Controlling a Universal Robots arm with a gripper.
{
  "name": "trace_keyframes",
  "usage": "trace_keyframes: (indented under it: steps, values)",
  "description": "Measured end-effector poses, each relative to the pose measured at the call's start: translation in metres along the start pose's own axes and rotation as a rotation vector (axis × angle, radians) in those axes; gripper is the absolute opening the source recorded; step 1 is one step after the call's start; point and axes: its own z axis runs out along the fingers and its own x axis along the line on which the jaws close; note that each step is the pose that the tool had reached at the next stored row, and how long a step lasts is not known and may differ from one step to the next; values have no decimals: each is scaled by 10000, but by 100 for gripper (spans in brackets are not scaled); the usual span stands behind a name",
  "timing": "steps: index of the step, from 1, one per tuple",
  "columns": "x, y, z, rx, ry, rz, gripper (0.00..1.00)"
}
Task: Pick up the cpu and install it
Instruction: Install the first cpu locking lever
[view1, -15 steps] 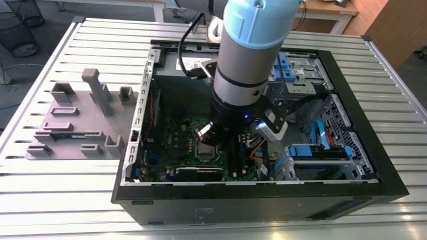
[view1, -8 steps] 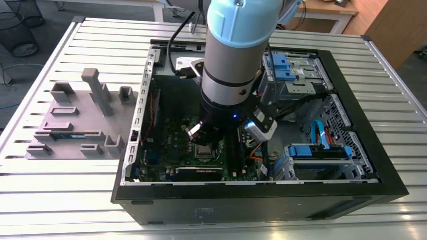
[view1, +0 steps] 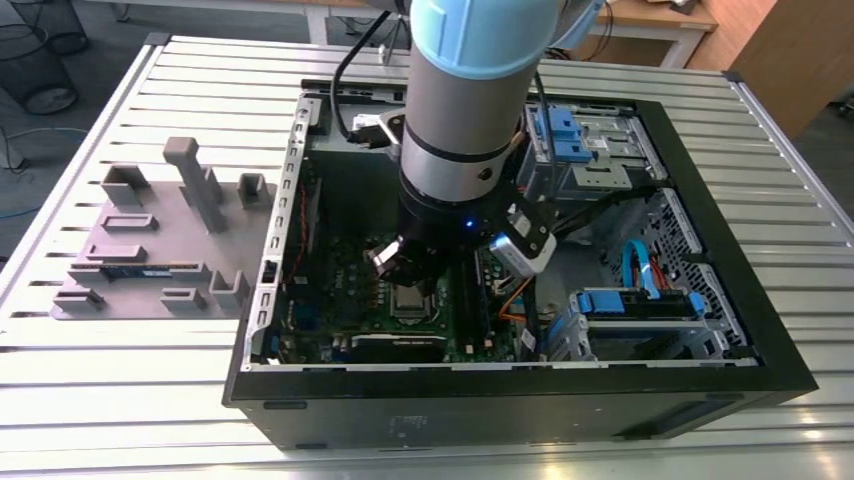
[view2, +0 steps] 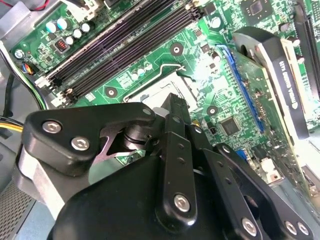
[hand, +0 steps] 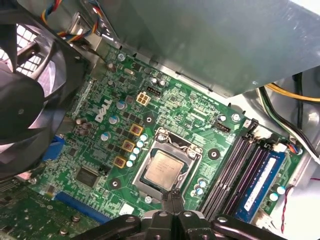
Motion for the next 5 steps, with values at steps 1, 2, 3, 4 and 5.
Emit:
trace_keyframes:
  steps: [1, 2, 3, 4, 5]
  values:
    - [0, 0, 0, 1, -1, 0, 11]
    - [1, 0, -1, 6, -9, 2, 11]
    - [1, 0, -1, 10, -18, 4, 11]
    - [1, 0, -1, 10, -18, 4, 11]
    - [1, 0, -1, 11, -18, 4, 11]
